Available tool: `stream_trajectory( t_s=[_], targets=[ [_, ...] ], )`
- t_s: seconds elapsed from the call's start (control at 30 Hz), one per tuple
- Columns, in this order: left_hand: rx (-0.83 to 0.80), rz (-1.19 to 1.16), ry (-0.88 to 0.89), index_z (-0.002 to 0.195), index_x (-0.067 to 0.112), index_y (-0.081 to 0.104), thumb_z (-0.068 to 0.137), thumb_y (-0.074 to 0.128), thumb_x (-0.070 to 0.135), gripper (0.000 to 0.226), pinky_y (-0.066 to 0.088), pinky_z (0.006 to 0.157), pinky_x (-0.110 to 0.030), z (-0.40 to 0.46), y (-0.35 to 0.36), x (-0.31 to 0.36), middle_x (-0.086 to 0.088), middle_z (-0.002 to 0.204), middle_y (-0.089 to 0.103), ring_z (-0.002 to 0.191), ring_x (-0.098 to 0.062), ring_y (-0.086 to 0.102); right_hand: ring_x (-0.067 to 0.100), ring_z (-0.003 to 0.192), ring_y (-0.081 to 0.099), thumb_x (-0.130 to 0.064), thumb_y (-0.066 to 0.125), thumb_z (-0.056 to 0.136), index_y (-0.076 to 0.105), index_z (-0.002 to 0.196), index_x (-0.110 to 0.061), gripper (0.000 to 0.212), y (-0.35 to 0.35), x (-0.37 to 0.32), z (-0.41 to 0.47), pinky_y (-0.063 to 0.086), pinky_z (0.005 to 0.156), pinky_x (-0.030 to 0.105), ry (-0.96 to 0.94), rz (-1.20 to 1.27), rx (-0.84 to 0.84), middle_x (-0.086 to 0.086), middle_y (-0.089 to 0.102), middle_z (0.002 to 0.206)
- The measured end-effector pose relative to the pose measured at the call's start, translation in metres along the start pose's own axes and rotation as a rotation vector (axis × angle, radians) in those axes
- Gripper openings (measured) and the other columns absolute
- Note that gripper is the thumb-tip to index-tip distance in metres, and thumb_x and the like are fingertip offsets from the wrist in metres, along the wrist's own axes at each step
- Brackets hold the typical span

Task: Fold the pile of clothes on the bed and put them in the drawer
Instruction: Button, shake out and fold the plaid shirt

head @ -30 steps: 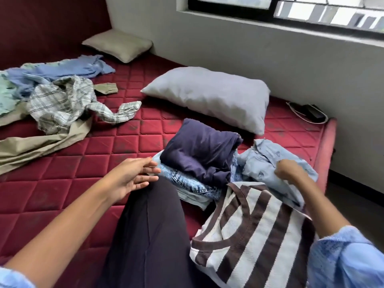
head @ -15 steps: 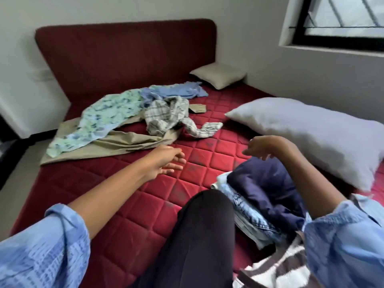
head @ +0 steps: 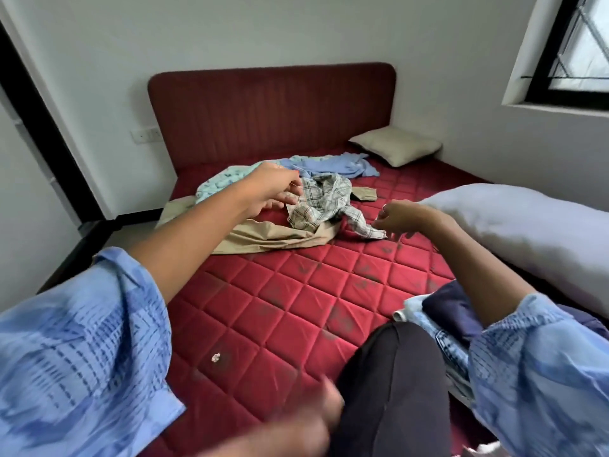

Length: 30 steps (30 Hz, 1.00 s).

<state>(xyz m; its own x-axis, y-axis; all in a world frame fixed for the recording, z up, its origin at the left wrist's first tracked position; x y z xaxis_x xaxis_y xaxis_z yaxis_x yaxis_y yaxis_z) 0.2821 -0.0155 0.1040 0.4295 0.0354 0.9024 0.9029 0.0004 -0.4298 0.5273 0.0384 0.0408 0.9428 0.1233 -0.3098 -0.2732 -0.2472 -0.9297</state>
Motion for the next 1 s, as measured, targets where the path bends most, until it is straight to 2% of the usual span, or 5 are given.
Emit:
stream_trajectory(
  t_s=[0.2,0.5,0.73,0.9,1.0],
  targets=[
    [0.007,-0.024,-0.03,0.086,0.017,0.059,0.095,0.048,0.023,0.015,0.039,0.058,-0.021,0.008,-0.032,-0.03,0.002,0.083,0.065,0.067,-0.011,0.06,0.018,0.067,0.065,-0.029,0.049,0.098,0.06,0.086,-0.011,0.024,0.024,-0.015,0.012,0.049,0.052,0.024,-0.009,0.006,-0.087,0.014,0.07,0.092],
    [0.086,-0.148,-0.178,0.083,0.017,0.059,0.095,0.048,0.022,0.016,0.04,0.059,-0.023,0.004,-0.099,-0.096,0.001,0.083,0.068,0.072,-0.015,0.062,0.017,0.07,0.064,-0.027,0.047,0.099,0.058,0.1,-0.013,0.018,0.067,-0.055,0.028,0.049,0.063,0.028,0.068,-0.058,-0.276,0.008,0.066,0.091],
    [0.099,-0.199,-0.321,0.085,0.016,0.06,0.096,0.052,0.024,0.015,0.04,0.055,-0.023,0.044,-0.132,-0.146,-0.001,0.086,0.068,0.072,-0.015,0.063,0.014,0.065,0.061,-0.025,0.047,0.098,0.053,0.083,-0.016,0.019,0.105,-0.091,0.085,0.046,0.056,0.025,0.01,-0.087,-0.352,0.004,0.061,0.084],
    [0.114,-0.07,-0.304,0.102,0.013,0.062,0.096,0.053,0.029,0.02,0.044,0.066,-0.025,0.103,-0.113,-0.174,-0.004,0.1,0.067,0.086,-0.019,0.062,0.016,0.061,0.056,-0.025,0.048,0.097,0.057,0.088,-0.015,0.016,0.123,-0.094,0.145,0.047,0.059,0.028,-0.087,-0.233,-0.363,0.013,0.065,0.085],
    [0.08,0.145,-0.237,0.1,0.014,0.06,0.094,0.055,0.032,0.02,0.044,0.074,-0.029,0.144,-0.1,-0.181,-0.006,0.105,0.064,0.097,-0.022,0.061,0.028,0.093,0.062,-0.029,0.05,0.096,0.066,0.107,-0.007,0.029,0.121,-0.086,0.177,0.043,0.075,0.028,-0.119,-0.348,-0.292,0.015,0.068,0.106]
  ],
)
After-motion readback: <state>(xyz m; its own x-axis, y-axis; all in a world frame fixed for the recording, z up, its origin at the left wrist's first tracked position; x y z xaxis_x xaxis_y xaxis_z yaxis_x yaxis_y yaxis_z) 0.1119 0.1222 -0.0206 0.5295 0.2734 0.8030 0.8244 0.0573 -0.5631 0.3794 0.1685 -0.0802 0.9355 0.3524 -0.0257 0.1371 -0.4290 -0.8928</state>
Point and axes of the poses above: each hand's wrist, its own z-axis towards the middle knuckle, its own y-axis out of the palm, x = y × z, the point moved 1 cm from there along z, towards the middle knuckle
